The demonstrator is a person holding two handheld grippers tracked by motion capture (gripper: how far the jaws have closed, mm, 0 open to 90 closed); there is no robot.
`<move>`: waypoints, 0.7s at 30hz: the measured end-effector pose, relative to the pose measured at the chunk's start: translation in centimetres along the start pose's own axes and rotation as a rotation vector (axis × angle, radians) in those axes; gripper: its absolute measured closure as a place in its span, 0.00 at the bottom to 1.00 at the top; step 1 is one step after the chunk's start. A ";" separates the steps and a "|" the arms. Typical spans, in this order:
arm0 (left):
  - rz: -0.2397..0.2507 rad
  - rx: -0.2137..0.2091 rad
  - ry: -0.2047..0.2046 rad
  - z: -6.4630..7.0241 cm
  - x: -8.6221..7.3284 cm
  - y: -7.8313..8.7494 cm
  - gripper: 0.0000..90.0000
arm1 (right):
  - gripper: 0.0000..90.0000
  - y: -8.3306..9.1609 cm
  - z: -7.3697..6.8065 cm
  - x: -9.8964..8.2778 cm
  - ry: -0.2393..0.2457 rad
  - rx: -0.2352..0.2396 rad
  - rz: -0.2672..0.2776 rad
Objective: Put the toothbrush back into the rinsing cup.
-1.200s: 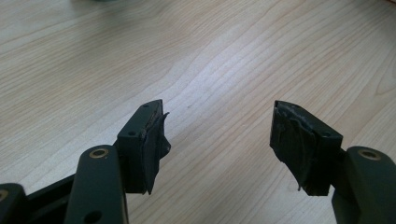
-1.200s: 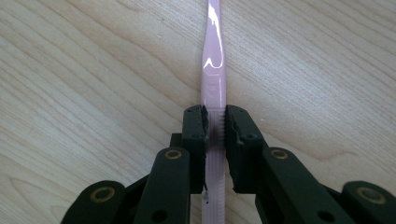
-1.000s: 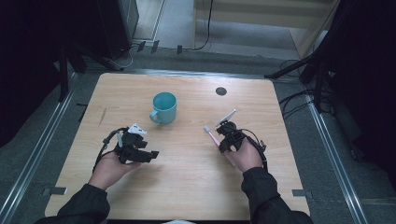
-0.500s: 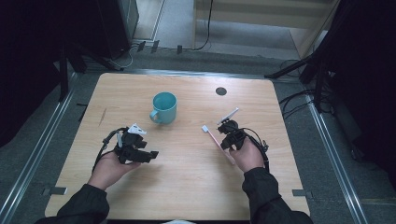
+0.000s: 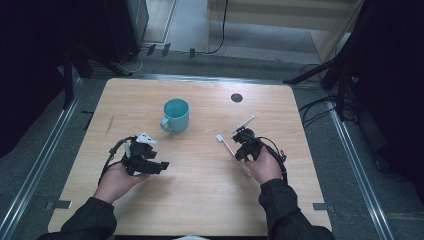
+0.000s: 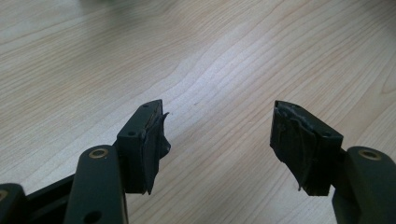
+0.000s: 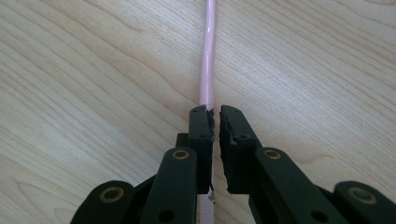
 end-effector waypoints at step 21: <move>-0.001 0.000 0.004 -0.1 0.0 0.0 0.39 | 0.91 -1.3 -0.4 1.2 0.046 -0.024 -0.039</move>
Point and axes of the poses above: each handheld gripper's, and its own axes: y roughly backward along the jaws, x roughly out of its top, z roughly to its right, the point moved 7 cm from there along -y, roughly forward along the jaws, and after that the axes turned 10 degrees about -z, right-handed, at the moved point
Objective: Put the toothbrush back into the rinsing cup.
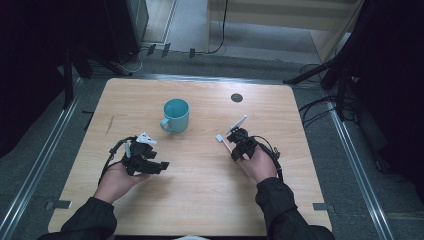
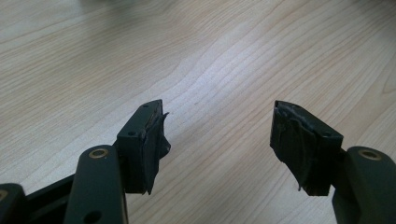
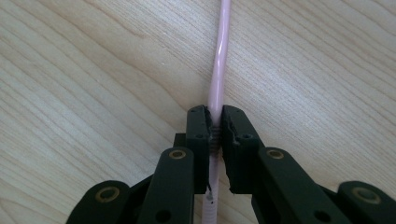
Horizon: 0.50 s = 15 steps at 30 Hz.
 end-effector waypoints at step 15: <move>0.006 0.001 0.005 -0.1 0.0 0.2 0.39 | 0.94 0.5 0.6 -0.3 -0.029 0.066 0.030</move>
Point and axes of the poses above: each handheld gripper's, and its own axes: y roughly backward along the jaws, x roughly out of its top, z roughly to its right, the point moved 7 cm from there along -y, roughly forward along the jaws, and after that the axes turned 10 degrees about -z, right-handed, at the moved point
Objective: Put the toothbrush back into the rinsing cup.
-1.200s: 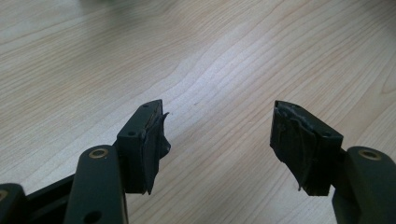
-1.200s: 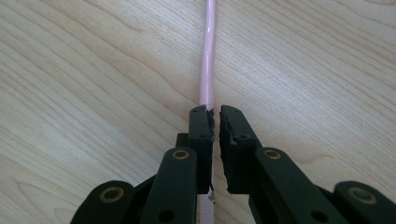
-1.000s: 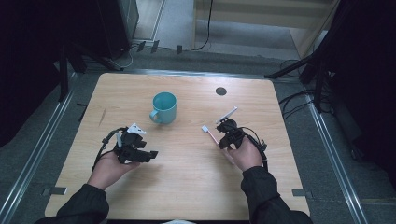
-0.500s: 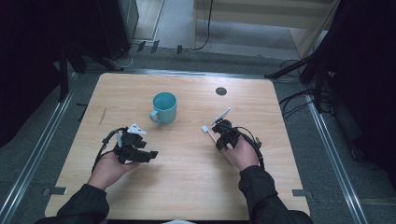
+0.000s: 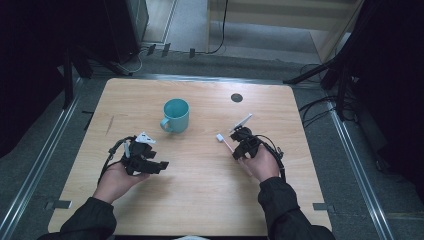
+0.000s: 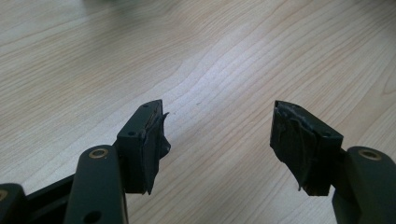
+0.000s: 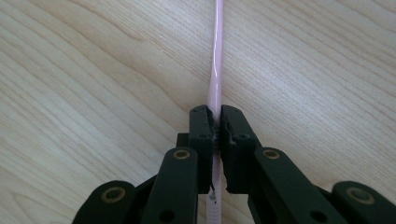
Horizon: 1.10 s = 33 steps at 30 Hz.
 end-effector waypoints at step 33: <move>0.007 -0.009 0.007 -0.4 0.1 0.2 0.39 | 0.94 3.7 -0.3 1.1 0.038 0.102 0.345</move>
Point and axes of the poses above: each handheld gripper's, and its own axes: y roughly backward along the jaws, x roughly out of its top, z roughly to its right, the point moved 7 cm from there along -y, roughly forward along the jaws, and after that the axes turned 10 degrees about -z, right-handed, at the moved point
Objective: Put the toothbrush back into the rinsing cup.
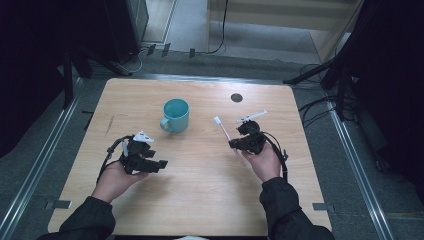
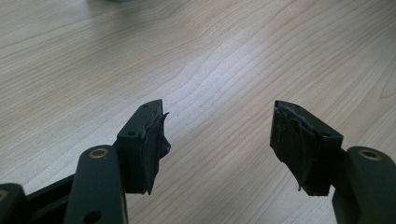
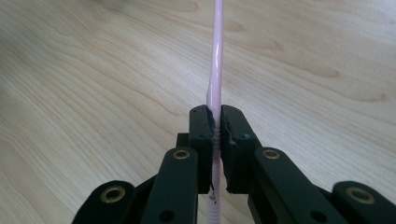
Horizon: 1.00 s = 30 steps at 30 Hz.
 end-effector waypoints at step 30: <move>0.026 -0.008 0.016 0.1 -0.2 0.7 0.39 | 0.94 2.7 -2.2 2.4 0.081 0.080 0.256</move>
Point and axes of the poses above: each handheld gripper's, and its own axes: y roughly backward along the jaws, x roughly out of its top, z roughly to its right, the point moved 7 cm from there along -y, roughly forward along the jaws, and after that the axes turned 10 degrees about -z, right-handed, at the moved point
